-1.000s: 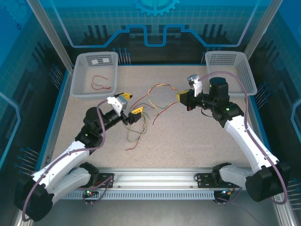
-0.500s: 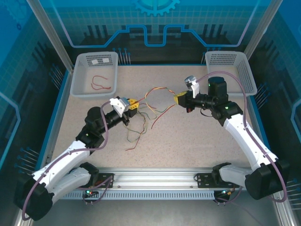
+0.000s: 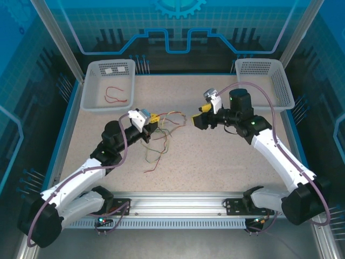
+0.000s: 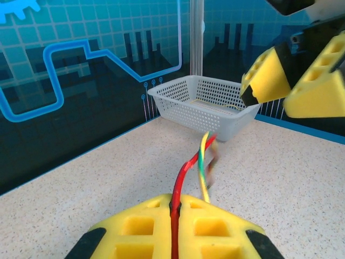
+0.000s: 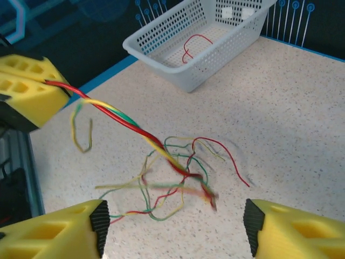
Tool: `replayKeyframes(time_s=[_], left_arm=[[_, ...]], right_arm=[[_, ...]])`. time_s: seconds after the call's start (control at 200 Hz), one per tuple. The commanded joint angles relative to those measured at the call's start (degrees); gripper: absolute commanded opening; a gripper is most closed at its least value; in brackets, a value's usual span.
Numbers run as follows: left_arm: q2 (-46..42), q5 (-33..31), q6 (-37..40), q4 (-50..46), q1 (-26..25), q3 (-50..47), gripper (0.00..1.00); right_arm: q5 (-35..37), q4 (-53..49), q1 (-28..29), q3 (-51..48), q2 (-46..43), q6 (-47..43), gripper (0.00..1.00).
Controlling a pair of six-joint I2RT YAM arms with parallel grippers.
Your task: Untangle the cables
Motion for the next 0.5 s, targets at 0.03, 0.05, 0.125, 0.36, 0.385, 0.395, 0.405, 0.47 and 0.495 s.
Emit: replayKeyframes(time_s=[0.03,0.05,0.125,0.36,0.385,0.395,0.405,0.47,0.495], left_arm=[[0.2,-1.3,-2.5,2.7,-0.4,2.8,0.0],[0.3,-1.2,-2.5,2.7,-0.4,2.8,0.0],[0.8,-0.7,-2.7,3.1,-0.3,2.9,0.0],[2.0,-1.3,-4.5,3.9,-0.5,3.4,0.0],[2.3,-1.4,-4.7,3.9,-0.5,3.6,0.0],[2.4,-1.4,-4.7,3.9,-0.5,3.7,0.0],[2.5,-1.4,-4.8,3.9,-0.4,3.7,0.0],[3.2,-1.4,-5.1,3.9,-0.5,4.0,0.0],[3.3,-1.3,-5.3,4.2,-0.5,4.0,0.0]], right_arm=[[8.7,6.1,4.7,-4.1,-4.8,-4.6,0.77],[8.9,7.3,5.7,-5.2,-5.5,-5.3,0.78],[9.4,11.9,7.7,-9.0,-7.5,-6.6,0.78],[4.6,22.4,8.4,-12.6,-4.4,6.6,0.76],[2.6,22.5,8.4,-11.5,-2.7,9.0,0.76],[1.6,22.6,8.5,-11.0,-2.1,9.9,0.76],[0.7,22.8,8.6,-10.9,-1.3,10.9,0.76],[-3.7,24.2,9.4,-7.9,2.6,16.2,0.75],[-4.0,25.3,10.0,-7.7,3.6,18.2,0.75]])
